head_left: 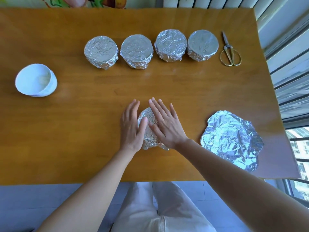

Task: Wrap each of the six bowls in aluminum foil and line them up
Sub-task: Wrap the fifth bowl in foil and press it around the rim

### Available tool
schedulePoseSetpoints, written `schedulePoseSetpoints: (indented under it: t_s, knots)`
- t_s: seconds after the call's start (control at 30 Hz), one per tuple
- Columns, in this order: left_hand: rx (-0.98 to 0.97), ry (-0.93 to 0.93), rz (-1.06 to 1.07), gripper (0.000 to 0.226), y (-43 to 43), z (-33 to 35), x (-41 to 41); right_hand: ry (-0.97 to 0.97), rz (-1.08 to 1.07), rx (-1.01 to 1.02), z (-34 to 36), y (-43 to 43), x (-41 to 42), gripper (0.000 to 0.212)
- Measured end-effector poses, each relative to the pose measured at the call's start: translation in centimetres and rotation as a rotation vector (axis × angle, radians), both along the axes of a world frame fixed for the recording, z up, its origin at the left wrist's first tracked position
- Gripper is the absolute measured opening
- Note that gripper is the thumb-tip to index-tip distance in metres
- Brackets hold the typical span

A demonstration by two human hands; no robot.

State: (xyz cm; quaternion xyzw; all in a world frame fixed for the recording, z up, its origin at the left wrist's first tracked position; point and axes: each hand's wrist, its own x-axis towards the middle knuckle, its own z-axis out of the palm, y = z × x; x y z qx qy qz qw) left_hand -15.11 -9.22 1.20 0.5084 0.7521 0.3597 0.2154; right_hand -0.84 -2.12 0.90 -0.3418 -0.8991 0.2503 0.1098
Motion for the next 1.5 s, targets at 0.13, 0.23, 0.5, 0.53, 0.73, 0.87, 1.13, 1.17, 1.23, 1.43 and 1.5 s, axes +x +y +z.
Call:
schedulePoseSetpoints:
  t_s: [0.13, 0.23, 0.5, 0.53, 0.73, 0.87, 1.13, 1.17, 1.23, 1.43, 1.5]
  knots:
    - [0.036, 0.297, -0.184, 0.076, -0.9, 0.5, 0.6, 0.151, -0.08, 0.0, 1.2, 1.2, 0.5, 0.064]
    - [-0.04, 0.424, -0.311, 0.093, -0.2, 0.7, 1.6, 0.239, -0.222, -0.084, 1.1, 1.7, 2.2, 0.062]
    - [-0.328, 0.727, -0.436, 0.096, 2.1, -0.6, 4.0, 0.394, -0.546, -0.599, -1.2, -0.6, 6.4, 0.044]
    - [-0.307, 0.73, -0.419, 0.093, 2.0, -0.7, 3.9, 0.406, -0.548, -0.619, -1.2, -0.8, 6.6, 0.041]
    - [-0.285, 0.749, -0.405, 0.09, 2.2, -0.9, 4.0, 0.494, -0.508, -0.761, -1.9, -0.8, 7.2, 0.028]
    - [-0.284, 0.762, -0.4, 0.09, 2.2, -0.9, 4.1, 0.558, -0.527, -0.857, -2.3, -0.8, 7.8, 0.035]
    - [-0.27, 0.765, -0.388, 0.088, 2.1, -0.9, 4.1, 0.525, -0.62, -0.802, -2.8, -0.8, 7.5, 0.007]
    - [-0.267, 0.765, -0.386, 0.087, 2.1, -1.0, 4.1, 0.529, -0.617, -0.811, -2.7, -0.7, 7.5, 0.006]
    - [-0.268, 0.767, -0.383, 0.087, 2.1, -1.0, 4.1, 0.512, -0.605, -0.843, -2.6, -0.5, 7.6, 0.004]
    - [-0.268, 0.766, -0.388, 0.086, 2.2, -1.0, 4.0, 0.451, -0.519, -1.162, -2.4, 1.8, 7.8, 0.006]
    - [-0.274, 0.762, -0.387, 0.087, 2.2, -0.9, 4.1, 0.508, -0.564, -1.18, -2.6, 1.8, 7.7, 0.012]
